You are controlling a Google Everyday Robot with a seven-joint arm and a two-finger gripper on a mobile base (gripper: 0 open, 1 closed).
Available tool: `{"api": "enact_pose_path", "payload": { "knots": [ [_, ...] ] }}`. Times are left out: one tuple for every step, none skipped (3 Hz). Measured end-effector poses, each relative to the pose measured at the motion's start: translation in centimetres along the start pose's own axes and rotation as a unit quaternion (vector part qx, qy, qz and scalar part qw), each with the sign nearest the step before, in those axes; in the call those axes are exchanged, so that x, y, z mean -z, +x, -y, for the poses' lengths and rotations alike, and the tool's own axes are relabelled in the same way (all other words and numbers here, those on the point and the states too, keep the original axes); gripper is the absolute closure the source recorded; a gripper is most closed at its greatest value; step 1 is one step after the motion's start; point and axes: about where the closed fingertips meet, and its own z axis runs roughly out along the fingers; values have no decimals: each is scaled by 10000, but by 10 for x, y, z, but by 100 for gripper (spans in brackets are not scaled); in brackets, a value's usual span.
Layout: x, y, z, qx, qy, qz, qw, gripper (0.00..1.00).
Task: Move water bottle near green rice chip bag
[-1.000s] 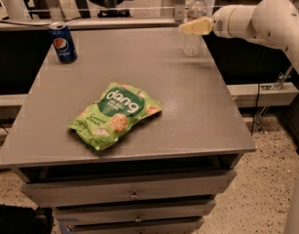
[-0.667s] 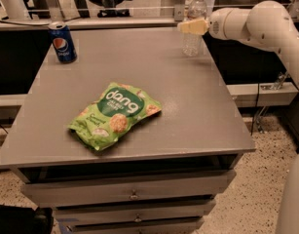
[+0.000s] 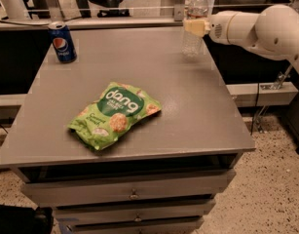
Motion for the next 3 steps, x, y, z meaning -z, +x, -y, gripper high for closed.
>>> {"api": "enact_pose_path", "payload": {
  "knots": [
    [46,-8,-54,63,-416,124,9990,88],
    [89,-4,-107,314,-752,161,9965,100],
    [117,10,-150,606,-992,121,9931,100]
  ]
}}
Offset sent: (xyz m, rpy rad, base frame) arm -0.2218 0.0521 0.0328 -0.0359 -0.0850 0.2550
